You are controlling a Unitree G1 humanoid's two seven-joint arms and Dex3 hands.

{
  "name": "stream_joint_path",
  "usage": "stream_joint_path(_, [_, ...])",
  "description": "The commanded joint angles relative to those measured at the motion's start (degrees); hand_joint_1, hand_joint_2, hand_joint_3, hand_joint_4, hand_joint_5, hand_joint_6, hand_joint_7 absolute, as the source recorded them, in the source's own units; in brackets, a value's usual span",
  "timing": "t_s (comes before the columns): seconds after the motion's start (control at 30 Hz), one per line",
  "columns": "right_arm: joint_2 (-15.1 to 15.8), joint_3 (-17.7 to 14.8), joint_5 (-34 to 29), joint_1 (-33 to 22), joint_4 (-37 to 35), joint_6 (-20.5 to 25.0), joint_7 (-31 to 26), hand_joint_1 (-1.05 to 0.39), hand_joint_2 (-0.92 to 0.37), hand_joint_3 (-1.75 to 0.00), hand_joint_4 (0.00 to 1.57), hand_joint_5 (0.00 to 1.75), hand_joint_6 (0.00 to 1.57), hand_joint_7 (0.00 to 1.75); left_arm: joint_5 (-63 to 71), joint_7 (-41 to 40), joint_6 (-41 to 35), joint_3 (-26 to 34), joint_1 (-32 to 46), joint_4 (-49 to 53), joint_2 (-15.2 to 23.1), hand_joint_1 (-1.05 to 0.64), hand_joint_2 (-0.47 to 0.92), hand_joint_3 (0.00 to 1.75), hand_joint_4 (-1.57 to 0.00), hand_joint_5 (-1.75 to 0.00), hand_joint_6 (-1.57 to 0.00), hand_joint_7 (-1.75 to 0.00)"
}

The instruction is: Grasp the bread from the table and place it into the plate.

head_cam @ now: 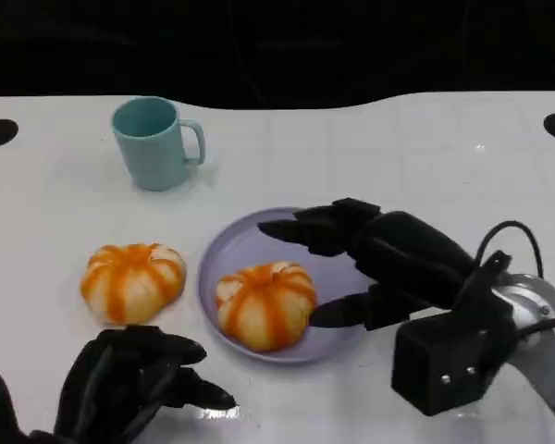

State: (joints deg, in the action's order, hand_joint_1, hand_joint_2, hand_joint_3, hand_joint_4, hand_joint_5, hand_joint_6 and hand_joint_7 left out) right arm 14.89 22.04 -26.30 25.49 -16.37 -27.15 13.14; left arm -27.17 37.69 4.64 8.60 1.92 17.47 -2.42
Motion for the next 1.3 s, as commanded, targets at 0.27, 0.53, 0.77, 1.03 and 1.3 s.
stream_joint_path(0.27, [4.83, -6.24, 7.55, -10.08, 12.01, 1.26, 3.6, -0.66, -0.92, -0.28, 0.12, 0.51, 0.33, 0.06, -0.04, -0.34, 0.25, 0.26, -0.19, 0.01, 0.29, -0.96, 0.8, 0.0, -1.57, -0.2, -1.53, 0.0])
stream_joint_path(0.53, [4.55, -9.93, 13.41, -16.49, 14.07, -2.09, 3.12, -0.58, -0.92, -0.24, 0.34, 0.9, 0.58, 0.19, 0.46, -0.66, 0.36, 0.08, -0.04, -0.23, 0.39, -0.96, 0.81, 0.0, -1.57, -0.2, -1.54, 0.0])
stream_joint_path(0.77, [3.44, -12.18, 22.61, -21.18, 13.29, -5.29, 4.74, -0.46, -0.92, -0.21, 0.44, 1.5, 0.52, 1.13, 0.83, -0.85, 0.43, -0.18, 0.28, -0.82, 0.31, -0.96, 0.82, 0.01, -1.57, -0.18, -1.54, 0.0])
stream_joint_path(1.03, [2.32, -14.49, 33.07, -28.35, 21.69, 6.77, 7.09, -0.48, -0.92, -0.28, 0.69, 1.74, 0.54, 1.44, 0.43, -1.11, -0.21, -0.24, 0.36, -1.25, 0.36, -0.97, 0.82, 0.0, -1.57, -0.18, -1.54, 0.0])
stream_joint_path(1.3, [1.86, -16.29, 34.08, -34.69, 30.34, 14.79, 6.53, -0.43, -0.92, -0.31, 0.74, 1.75, 0.53, 1.55, 0.02, -1.08, -0.86, -0.22, 0.37, -1.76, 0.43, -0.97, 0.81, 0.0, -1.57, -0.18, -1.53, 0.0])
